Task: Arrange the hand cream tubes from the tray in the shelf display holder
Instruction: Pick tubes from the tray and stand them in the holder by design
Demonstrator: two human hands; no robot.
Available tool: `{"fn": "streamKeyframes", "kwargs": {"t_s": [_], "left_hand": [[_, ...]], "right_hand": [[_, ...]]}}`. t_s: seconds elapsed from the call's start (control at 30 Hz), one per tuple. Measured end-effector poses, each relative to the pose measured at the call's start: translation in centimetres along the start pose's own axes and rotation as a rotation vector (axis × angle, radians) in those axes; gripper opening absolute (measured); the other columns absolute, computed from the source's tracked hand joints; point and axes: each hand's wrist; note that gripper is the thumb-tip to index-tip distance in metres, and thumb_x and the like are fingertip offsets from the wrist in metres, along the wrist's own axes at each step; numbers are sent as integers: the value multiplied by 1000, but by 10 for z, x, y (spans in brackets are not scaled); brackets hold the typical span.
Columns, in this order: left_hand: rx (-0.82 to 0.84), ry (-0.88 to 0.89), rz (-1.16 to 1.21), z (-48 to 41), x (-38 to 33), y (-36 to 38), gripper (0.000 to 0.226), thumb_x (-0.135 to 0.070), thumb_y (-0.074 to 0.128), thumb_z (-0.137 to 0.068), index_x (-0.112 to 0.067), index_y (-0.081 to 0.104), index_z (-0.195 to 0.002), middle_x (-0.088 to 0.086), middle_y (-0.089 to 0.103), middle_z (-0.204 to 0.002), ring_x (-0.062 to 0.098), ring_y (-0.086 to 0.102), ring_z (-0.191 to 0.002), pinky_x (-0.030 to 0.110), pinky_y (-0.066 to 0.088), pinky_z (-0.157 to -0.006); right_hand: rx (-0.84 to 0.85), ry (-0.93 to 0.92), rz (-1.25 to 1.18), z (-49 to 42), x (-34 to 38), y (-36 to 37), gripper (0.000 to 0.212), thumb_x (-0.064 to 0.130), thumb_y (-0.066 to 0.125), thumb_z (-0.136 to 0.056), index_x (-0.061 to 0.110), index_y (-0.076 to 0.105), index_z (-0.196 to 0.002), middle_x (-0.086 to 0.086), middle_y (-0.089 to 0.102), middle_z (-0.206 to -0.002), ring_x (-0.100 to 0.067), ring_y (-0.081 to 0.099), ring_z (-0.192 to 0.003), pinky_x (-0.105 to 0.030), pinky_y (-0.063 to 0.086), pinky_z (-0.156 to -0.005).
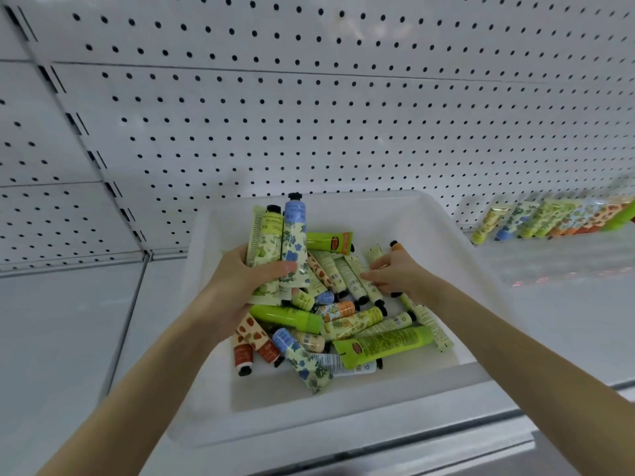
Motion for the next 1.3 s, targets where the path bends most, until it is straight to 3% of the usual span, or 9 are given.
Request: {"fn": "streamKeyframes", "kwargs": {"t_s": [0.07, 0.17, 0.33, 0.7, 0.8, 0.87, 0.97, 1.17, 1.3], "left_hand": [[7, 0, 12, -2, 0, 0, 27, -2, 69, -78, -7, 65, -104, 11, 75, -92, 24, 73, -73, 27, 57, -56], [29, 0, 4, -2, 2, 0, 27, -3, 69, -78, -9, 66, -104, 10, 75, -94, 24, 73, -78, 27, 57, -59], [50, 1, 34, -4, 1, 0, 32, -6, 71, -73, -11, 66, -104, 7, 76, -94, 24, 73, -82, 27, 57, -60], [59, -18, 48, -6, 2, -1, 42, -12, 73, -65, -8, 65, -107, 11, 75, -99, 28, 72, -87, 32, 59, -65], [66, -25, 33, -6, 3, 0, 39, -12, 72, -65, -9, 67, -103, 11, 75, -98, 27, 73, -84, 30, 59, -64], [70, -41, 23, -6, 3, 0, 38, -11, 71, -66, -8, 67, -104, 12, 74, -100, 28, 73, -85, 31, 60, -66], [44, -52, 32, -3, -3, 2, 44, -14, 70, -67, -5, 64, -110, 14, 74, -99, 27, 72, -81, 29, 59, -64], [25, 84, 21, 14, -28, 62, 35, -15, 67, -71, -11, 63, -106, -1, 76, -83, 13, 73, -72, 19, 54, -54], [54, 115, 45, 22, -22, 142, 41, -19, 69, -65, -16, 64, -106, 0, 76, -91, 16, 73, -83, 26, 57, -71]], "right_hand": [[-20, 23, 18, -4, -1, 4, 54, 20, 74, -81, -14, 55, -119, -22, 62, -101, -21, 58, -82, -36, 56, -81], [-23, 56, 27, -9, -3, 7, 49, 21, 73, -82, -7, 58, -118, -3, 55, -77, -13, 54, -67, -23, 49, -62], [-56, 90, 43, -16, -5, 8, 38, 20, 71, -84, -7, 64, -110, -2, 49, -59, -12, 43, -52, -22, 38, -56], [-55, 84, 108, -22, -8, 13, 46, 23, 69, -85, -10, 57, -115, -7, 46, -65, -15, 43, -54, -23, 36, -52], [12, 108, 91, -20, -4, 6, 34, 20, 69, -86, -9, 62, -102, -8, 41, -66, -18, 38, -54, -25, 35, -51], [47, 111, 17, -16, -2, -5, 22, 16, 68, -86, -3, 59, -80, -9, 40, -69, -20, 41, -57, -28, 46, -58], [192, 90, -305, 5, 3, -28, 12, 9, 63, -89, -3, 62, -91, -16, 60, -92, -26, 59, -80, -36, 54, -85], [521, 39, -862, 61, -8, -86, 35, 15, 54, -91, 2, 56, -124, -9, 65, -100, -20, 66, -82, -31, 54, -63], [554, -24, -1057, 87, -35, -135, 40, 14, 51, -91, 2, 54, -128, -8, 66, -92, -15, 65, -80, -25, 55, -65]]}}
Point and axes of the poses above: each hand's wrist, its own z-axis away from the middle knuckle, its own y-axis out of the palm, x = y × z
